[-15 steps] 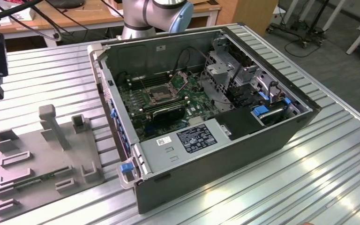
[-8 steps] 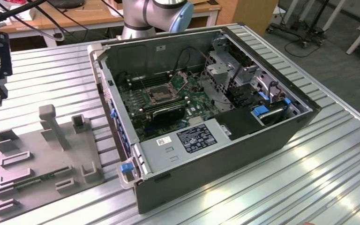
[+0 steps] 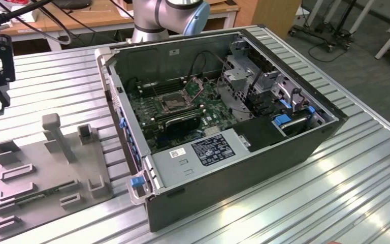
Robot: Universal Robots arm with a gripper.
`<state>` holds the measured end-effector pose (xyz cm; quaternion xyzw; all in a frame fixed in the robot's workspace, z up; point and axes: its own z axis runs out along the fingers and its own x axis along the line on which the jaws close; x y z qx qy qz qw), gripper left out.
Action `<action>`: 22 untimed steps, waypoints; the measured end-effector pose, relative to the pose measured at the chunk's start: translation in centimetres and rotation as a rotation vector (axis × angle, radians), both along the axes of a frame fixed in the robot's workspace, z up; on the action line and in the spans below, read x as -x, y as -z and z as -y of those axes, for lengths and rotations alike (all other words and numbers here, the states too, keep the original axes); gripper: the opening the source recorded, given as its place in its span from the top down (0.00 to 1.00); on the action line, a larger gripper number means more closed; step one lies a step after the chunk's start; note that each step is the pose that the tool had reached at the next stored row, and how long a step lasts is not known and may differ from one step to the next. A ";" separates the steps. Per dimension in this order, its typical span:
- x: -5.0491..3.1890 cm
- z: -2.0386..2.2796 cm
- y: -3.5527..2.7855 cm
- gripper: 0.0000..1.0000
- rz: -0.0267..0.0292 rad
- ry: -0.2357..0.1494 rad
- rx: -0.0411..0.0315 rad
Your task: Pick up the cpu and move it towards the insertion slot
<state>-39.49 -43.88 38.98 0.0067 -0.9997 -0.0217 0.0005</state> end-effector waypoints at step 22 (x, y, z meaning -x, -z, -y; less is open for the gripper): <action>-1.11 0.00 0.00 0.46 -0.0001 0.000 0.0000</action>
